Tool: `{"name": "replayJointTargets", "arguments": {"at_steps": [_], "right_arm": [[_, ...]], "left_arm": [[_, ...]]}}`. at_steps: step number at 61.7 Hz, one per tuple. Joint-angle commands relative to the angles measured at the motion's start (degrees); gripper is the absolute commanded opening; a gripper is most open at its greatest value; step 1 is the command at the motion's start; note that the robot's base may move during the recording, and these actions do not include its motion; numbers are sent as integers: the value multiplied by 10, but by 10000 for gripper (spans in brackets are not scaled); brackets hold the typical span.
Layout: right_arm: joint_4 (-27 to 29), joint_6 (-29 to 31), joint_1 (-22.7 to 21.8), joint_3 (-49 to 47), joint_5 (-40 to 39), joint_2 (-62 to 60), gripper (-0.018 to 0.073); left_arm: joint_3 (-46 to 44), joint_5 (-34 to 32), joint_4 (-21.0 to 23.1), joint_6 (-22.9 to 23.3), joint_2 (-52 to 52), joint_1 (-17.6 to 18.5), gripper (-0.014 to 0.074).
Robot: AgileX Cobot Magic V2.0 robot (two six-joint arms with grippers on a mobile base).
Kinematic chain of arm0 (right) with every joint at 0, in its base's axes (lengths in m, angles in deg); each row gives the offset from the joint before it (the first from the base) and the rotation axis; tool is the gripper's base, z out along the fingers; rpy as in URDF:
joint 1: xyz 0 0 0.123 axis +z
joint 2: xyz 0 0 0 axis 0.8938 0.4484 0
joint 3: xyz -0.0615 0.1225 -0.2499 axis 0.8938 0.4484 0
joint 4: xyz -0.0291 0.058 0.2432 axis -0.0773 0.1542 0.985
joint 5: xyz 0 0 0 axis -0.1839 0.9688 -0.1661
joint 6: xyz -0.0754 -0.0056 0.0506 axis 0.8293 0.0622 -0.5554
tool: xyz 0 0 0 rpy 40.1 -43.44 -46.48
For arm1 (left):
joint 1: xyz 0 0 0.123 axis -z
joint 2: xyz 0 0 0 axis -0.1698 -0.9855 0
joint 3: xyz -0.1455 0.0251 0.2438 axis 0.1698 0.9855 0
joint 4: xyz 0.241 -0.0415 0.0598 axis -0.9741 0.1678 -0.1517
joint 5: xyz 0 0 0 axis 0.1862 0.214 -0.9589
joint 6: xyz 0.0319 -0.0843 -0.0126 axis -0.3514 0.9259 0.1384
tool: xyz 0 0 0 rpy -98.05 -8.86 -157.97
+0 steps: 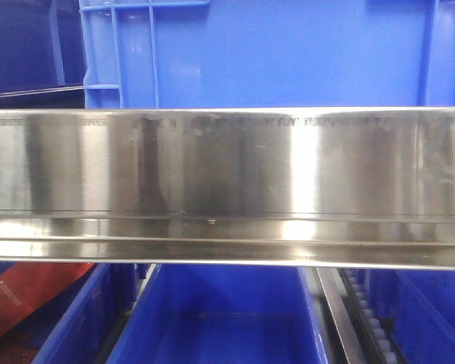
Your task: Place cylindrical capacitor in blue bin on shelf
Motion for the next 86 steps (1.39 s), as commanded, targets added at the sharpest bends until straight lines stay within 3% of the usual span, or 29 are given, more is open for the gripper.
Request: {"name": "replayJointTargets", "arguments": {"at_steps": [1,14,22,26,36,49,65,69,78,86], "right_arm": [[-1,1,4,-3,-14,15,-127],[-7,1,36,-21,-53,71,-127],[-8,37,58,-84,-55,135,-127],[-8,38,76,-127,-53,174,-127],[-8,72,126,-255,-29,292,-127],[-8,72,189,-400,27,446,-127],[-7,72,234,-492,72,613,-113],[-1,72,233,-500,75,646,-43],[14,72,233,-506,74,701,337],[14,72,233,-506,81,727,556]], "left_arm": [[41,-12,1,6,58,-25,1],[114,-12,1,6,160,-90,-25],[136,-11,1,6,199,-120,-112],[140,-9,1,6,210,-132,-111],[141,-8,7,6,215,-138,-111],[141,-8,11,6,215,-138,-111],[141,-8,11,6,215,-138,-111],[141,-8,12,6,215,-138,-111],[141,-8,12,6,215,-138,-111],[141,-8,12,6,215,-138,-111]]}}
